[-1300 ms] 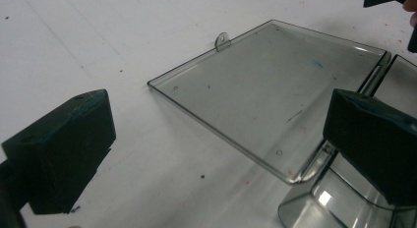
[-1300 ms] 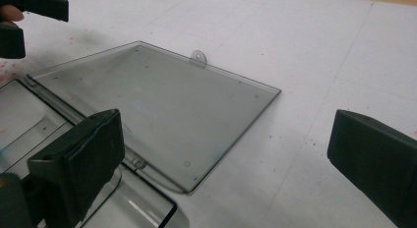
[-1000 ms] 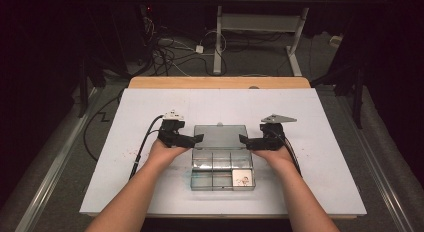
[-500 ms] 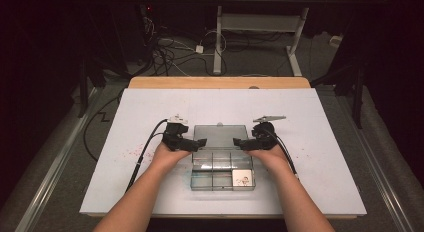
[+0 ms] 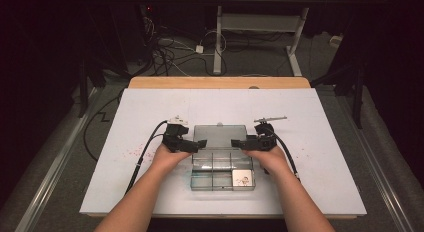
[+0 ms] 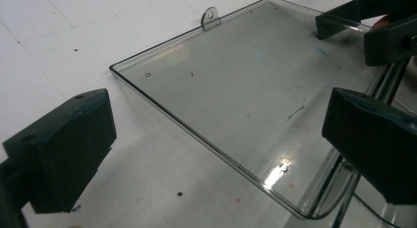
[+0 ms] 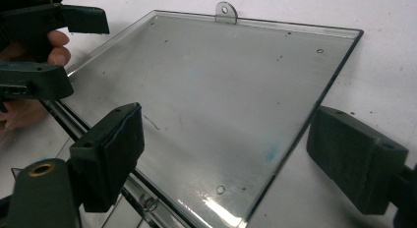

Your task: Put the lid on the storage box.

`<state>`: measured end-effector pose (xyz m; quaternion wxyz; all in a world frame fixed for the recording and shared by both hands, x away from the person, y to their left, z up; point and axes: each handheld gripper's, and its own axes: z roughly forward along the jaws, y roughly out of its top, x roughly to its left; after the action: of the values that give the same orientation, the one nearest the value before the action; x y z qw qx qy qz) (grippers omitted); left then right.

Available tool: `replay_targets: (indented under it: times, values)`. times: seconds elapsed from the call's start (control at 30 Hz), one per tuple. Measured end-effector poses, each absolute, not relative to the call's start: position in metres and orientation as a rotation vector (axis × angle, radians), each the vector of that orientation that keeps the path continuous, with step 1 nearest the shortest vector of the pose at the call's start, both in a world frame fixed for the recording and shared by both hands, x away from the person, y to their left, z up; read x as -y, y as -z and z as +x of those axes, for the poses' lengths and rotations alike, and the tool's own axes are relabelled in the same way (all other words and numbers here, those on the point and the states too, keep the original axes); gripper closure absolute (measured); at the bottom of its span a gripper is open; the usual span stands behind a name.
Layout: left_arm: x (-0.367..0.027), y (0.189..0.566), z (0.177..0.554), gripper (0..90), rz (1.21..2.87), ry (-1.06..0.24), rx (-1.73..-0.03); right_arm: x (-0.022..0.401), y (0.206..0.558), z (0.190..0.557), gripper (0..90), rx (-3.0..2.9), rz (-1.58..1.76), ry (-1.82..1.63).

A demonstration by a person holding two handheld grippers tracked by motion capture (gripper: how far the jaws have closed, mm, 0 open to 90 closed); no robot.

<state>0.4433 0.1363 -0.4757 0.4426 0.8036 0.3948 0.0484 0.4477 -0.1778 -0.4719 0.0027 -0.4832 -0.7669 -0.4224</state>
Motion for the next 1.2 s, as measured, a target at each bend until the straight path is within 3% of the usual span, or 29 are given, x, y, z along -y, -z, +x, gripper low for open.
replay_targets:
  times: [0.17,0.47,0.67,0.87,1.2]
  values:
    - [-0.137,0.475,0.443,0.0,1.995,-0.119,-0.976,0.178,0.472,0.446,16.6,2.415,-1.514,1.343]
    - [-0.142,0.475,0.438,3.4,1.958,-0.099,-0.978,0.178,0.465,0.437,28.7,2.511,-1.524,1.453]
    - [-0.141,0.467,0.431,26.2,1.942,-0.073,-0.919,0.178,0.46,0.43,35.7,2.584,-1.514,1.517]
    - [-0.14,0.462,0.425,41.7,1.973,-0.107,-0.902,0.18,0.453,0.422,45.1,2.637,-1.512,1.566]
    - [-0.143,0.453,0.418,56.1,1.976,-0.16,-0.88,0.185,0.445,0.413,58.4,2.701,-1.487,1.634]
